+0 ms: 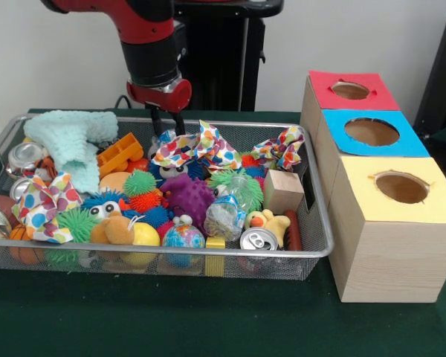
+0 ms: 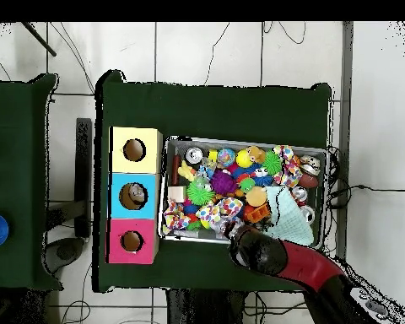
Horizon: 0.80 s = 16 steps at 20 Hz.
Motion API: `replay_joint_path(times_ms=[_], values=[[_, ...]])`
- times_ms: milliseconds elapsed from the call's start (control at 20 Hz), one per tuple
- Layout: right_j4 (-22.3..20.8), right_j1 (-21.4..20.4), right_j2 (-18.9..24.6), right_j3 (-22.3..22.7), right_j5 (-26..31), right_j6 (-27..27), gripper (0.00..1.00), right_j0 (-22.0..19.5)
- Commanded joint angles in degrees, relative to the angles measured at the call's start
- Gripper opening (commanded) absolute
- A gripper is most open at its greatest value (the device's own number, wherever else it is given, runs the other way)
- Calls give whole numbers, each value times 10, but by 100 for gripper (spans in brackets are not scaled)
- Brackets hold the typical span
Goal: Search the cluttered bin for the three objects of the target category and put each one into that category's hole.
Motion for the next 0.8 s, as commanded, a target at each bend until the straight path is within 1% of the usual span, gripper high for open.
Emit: replay_joint_path(times_ms=[50, 250, 400, 550, 700, 800], values=[[-56, 150, 40, -97, -117, 2, 0, -16], [-58, 149, 40, -98, -114, 8, 0, -14], [-50, 142, 26, -98, -119, 28, 0, 0], [-43, 133, 29, -88, -120, 35, 0, -5], [-38, 79, 24, -62, -110, 44, 0, 3], [-35, 44, 30, -42, -104, 46, 0, 1]])
